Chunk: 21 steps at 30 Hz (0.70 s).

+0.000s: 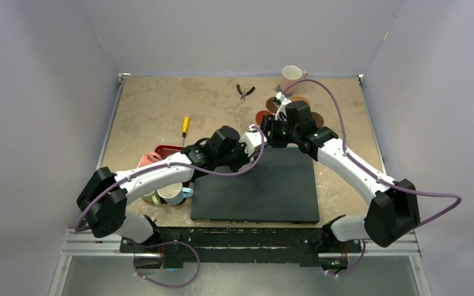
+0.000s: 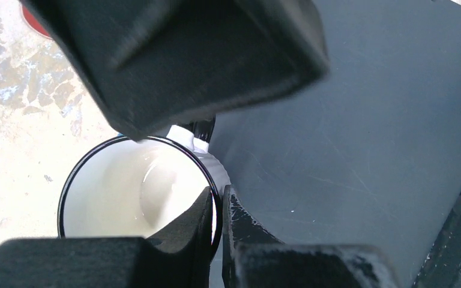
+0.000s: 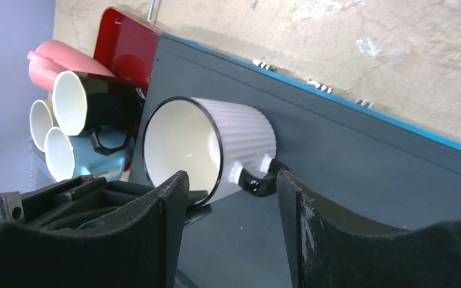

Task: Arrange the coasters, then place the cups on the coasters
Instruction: Place the cup on the coaster.

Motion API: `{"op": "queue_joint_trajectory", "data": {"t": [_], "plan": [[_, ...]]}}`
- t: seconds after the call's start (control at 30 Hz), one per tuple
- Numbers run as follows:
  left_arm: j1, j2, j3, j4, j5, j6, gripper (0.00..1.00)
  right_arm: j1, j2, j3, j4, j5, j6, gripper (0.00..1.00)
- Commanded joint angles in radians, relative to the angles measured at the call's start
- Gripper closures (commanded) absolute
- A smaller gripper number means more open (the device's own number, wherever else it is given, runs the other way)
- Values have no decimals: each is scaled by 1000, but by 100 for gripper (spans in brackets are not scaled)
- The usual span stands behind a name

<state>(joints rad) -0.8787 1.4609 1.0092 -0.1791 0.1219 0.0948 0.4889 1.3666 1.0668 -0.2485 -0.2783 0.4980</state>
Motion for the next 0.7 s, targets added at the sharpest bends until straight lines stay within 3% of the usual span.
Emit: {"op": "queue_joint_trajectory", "data": {"t": [0.0, 0.67], "plan": [[-9, -7, 15, 104, -85, -21, 100, 31, -19, -33, 9, 10, 72, 43], [-34, 23, 9, 123, -90, -64, 100, 116, 34, -136, 194, 87, 231, 58]]}}
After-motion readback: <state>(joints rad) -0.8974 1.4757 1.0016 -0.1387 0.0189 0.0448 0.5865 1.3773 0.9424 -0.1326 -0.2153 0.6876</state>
